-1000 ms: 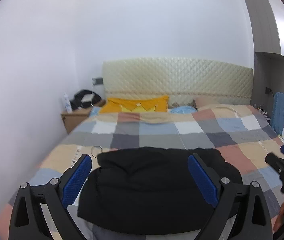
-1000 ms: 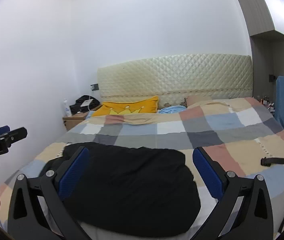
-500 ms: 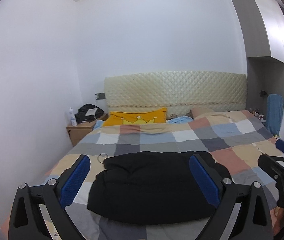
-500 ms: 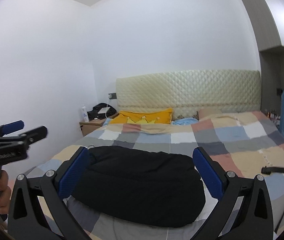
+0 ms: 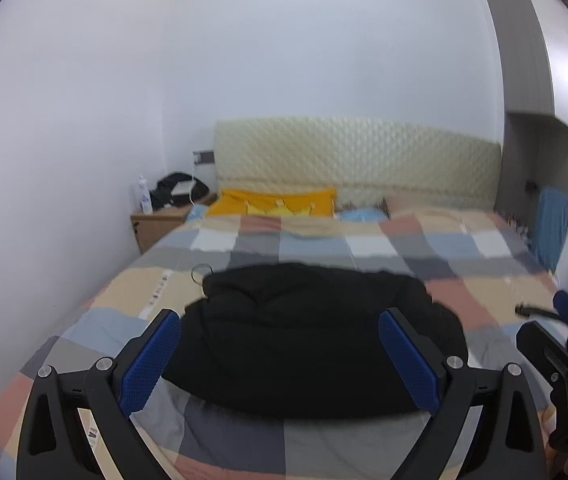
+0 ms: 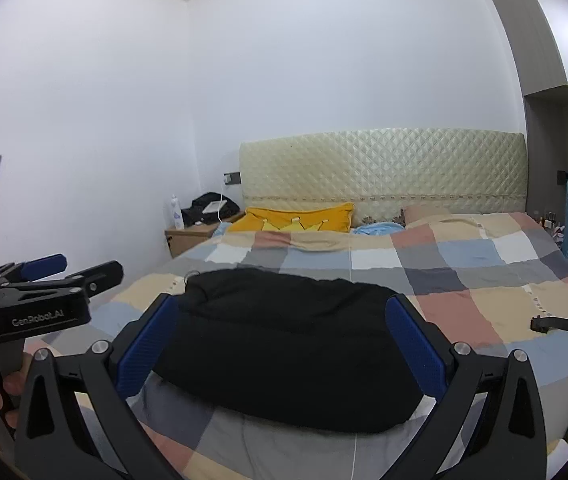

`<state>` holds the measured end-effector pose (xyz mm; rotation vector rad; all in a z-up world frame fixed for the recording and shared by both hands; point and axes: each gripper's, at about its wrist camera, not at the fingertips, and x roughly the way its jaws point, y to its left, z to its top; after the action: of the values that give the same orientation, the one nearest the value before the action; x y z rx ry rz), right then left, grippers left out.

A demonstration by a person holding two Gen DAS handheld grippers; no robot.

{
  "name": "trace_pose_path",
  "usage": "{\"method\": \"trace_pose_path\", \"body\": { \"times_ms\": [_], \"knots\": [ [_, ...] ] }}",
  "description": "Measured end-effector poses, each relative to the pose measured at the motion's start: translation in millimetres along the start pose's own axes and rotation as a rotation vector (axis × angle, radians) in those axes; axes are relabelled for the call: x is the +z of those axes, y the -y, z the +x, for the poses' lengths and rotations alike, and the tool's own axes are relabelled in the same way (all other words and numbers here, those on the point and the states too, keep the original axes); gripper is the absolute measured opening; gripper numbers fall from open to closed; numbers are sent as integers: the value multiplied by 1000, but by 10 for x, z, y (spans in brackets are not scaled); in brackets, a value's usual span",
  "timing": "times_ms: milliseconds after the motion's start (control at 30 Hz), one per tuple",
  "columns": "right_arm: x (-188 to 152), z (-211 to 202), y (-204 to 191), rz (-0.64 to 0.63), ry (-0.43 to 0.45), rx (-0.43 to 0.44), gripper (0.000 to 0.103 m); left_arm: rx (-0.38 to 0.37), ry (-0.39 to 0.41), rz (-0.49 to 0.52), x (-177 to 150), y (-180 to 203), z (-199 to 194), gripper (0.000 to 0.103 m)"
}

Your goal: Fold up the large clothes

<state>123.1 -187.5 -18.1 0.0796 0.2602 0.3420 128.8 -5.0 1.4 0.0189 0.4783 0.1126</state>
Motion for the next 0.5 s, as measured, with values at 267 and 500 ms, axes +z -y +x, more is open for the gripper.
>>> {"method": "trace_pose_path", "body": {
  "times_ms": [267, 500],
  "knots": [
    [-250, 160, 85, 27, -56, -31, 103, -8, -64, 8, -173, 49, 239, 100],
    [-388, 306, 170, 46, -96, -29, 103, 18, -99, 2, -251, 31, 411, 100]
  ]
}}
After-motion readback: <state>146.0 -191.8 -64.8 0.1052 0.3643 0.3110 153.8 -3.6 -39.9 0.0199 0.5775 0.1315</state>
